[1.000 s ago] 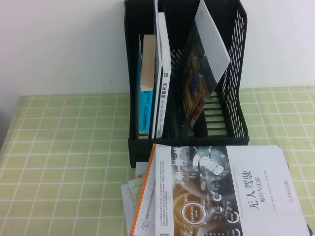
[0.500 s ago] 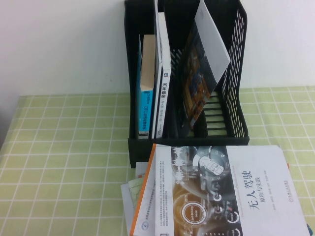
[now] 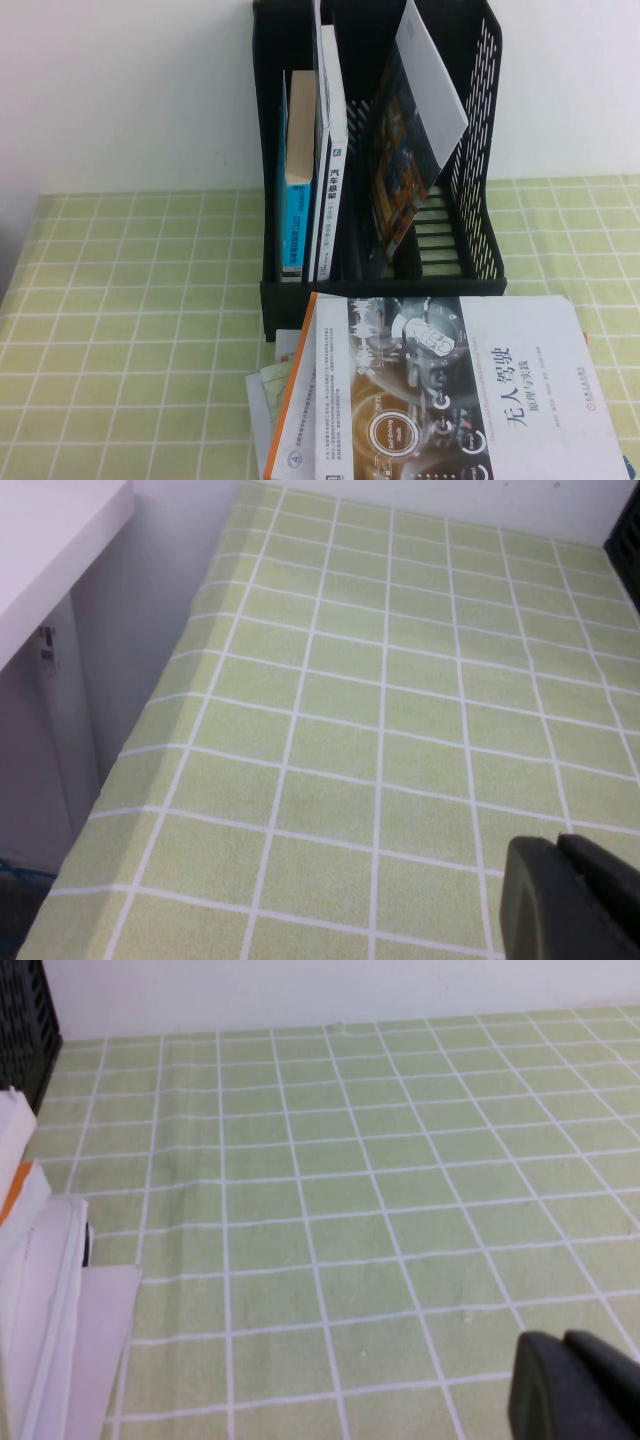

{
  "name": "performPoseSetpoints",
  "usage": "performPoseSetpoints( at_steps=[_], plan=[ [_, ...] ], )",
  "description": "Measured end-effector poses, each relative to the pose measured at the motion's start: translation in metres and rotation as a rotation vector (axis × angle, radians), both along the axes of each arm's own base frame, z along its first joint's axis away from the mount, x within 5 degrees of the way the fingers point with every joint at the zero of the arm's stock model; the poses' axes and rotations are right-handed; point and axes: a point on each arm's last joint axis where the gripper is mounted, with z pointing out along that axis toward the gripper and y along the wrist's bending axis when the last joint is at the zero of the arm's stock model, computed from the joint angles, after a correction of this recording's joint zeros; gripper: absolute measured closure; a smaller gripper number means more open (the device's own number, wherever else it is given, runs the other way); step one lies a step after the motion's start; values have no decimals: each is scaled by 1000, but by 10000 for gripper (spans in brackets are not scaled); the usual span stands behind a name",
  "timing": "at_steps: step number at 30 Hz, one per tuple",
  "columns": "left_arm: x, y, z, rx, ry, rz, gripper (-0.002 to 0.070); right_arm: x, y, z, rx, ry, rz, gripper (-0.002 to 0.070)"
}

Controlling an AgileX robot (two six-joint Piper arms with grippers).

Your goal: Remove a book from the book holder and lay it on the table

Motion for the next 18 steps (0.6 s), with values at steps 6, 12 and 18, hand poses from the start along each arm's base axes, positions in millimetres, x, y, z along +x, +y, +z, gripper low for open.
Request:
performPoseSetpoints(
  at_steps=[6, 12, 18],
  plan=[
    [0, 0, 0, 0, 0, 0, 678, 0, 0, 0, 0, -3, 0, 678],
    [1, 0, 3, 7, -30, -3, 678, 4, 1, 11, -15, -128, 14, 678],
    [6, 0, 21, 22, -251, -6, 678, 6, 3, 32, -43, -360, 40, 678]
  ],
)
